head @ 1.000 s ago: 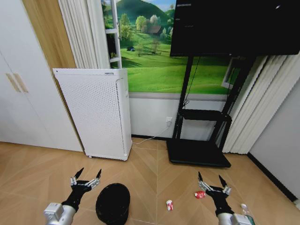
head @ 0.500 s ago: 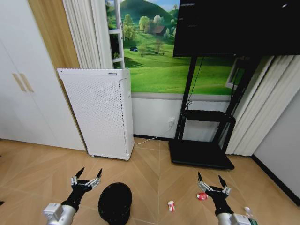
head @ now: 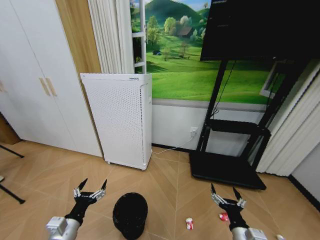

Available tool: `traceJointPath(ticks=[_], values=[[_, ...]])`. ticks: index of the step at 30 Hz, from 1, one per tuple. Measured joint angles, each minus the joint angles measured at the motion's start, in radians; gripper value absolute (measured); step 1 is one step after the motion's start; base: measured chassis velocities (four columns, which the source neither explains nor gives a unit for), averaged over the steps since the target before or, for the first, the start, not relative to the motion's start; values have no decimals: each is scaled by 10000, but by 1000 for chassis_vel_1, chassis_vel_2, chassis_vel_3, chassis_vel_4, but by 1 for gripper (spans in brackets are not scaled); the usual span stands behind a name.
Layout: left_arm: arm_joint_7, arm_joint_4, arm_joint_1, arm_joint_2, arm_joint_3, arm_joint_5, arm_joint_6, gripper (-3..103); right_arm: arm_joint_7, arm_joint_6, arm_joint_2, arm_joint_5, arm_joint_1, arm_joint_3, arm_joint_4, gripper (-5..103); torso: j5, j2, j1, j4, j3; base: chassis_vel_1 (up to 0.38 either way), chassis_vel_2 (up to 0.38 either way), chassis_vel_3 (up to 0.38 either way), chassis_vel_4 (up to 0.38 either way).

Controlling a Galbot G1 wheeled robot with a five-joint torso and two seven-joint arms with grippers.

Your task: Pick up the trash bin and place the garbage on the floor into it.

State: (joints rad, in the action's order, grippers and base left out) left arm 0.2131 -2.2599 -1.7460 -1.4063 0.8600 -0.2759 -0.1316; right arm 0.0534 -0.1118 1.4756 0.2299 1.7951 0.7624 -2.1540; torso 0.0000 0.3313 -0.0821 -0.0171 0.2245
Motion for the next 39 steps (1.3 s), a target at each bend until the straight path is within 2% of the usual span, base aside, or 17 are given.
traceJointPath(ticks=[22,33,39], values=[[-23,-9,-1,5,-2,-21,22,100,0,-53,-2,4,6,7,44,100,0,11,-4,0,8,-68,-66,-65,-73],[-303,-2,-16,-16,-51,-201,210,100,-20,-143,-37,-47,5,-5,89,100,-1,7,-4,-5,4,-85,-83,-82,-81],[-416,1,-20,-52,-42,-215,246,100,-18,-148,-23,-64,17,-9,96,100,0,-230,71,-4,-157,0,0,0,0]])
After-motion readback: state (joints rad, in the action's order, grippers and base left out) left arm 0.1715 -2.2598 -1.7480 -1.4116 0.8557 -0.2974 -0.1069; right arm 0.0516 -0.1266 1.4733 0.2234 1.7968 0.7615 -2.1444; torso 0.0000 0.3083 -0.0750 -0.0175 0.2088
